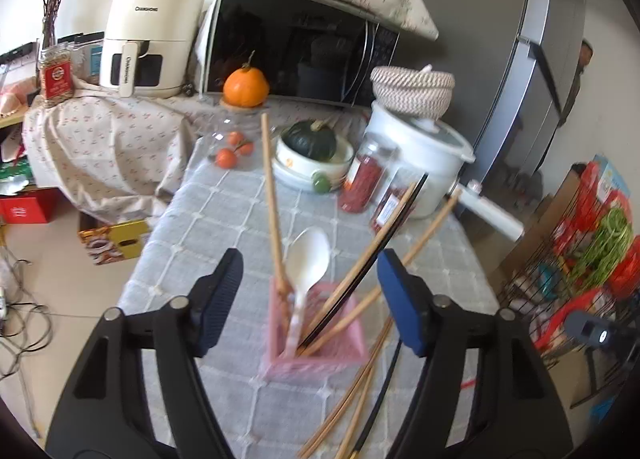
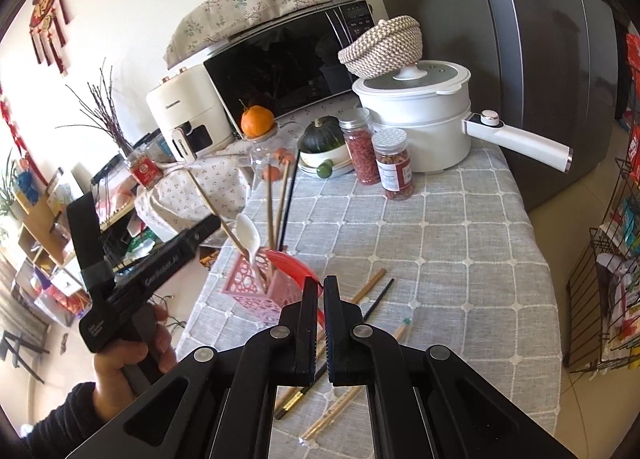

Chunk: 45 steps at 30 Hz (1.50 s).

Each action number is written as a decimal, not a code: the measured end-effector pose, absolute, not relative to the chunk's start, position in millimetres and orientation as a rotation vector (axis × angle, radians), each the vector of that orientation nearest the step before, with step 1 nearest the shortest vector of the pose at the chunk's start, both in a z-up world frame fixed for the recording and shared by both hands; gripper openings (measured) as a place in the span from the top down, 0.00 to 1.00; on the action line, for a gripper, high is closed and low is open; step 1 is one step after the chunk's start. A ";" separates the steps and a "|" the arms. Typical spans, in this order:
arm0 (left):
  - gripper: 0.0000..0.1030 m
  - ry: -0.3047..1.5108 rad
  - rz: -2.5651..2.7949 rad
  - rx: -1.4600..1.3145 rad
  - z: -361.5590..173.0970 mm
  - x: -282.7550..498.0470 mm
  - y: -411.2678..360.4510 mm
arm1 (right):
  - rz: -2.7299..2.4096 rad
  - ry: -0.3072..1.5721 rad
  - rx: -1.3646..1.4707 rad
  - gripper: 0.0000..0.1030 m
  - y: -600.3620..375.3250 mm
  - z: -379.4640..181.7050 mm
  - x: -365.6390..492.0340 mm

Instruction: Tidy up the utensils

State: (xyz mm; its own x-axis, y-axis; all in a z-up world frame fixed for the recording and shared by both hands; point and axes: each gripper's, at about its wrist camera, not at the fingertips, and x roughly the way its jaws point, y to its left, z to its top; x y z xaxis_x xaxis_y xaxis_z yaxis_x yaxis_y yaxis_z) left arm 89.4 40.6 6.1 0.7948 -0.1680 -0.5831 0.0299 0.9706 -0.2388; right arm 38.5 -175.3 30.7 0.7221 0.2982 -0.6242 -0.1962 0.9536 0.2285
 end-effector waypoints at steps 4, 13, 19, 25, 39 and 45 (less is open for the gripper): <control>0.20 0.776 -0.105 -0.211 -0.5 81.4 50.9 | 0.305 0.695 0.175 0.97 -166.3 41.4 37.1; 0.20 0.926 -0.132 -0.119 -30.7 62.7 72.9 | 0.373 0.630 0.211 0.97 -132.1 62.4 46.8; 0.20 0.963 -0.150 -0.088 -38.9 55.0 79.4 | 0.390 0.585 0.248 0.97 -113.1 66.1 62.7; 0.20 0.971 -0.180 -0.068 -38.3 54.3 75.6 | 0.376 0.606 0.245 0.97 -97.2 49.1 84.6; 0.20 0.972 -0.195 -0.059 -37.5 55.0 63.7 | 0.363 0.701 0.323 0.85 -120.3 26.8 92.5; 0.20 0.976 -0.205 -0.047 -39.7 55.7 56.7 | 0.337 0.692 0.289 0.60 -138.8 32.5 80.6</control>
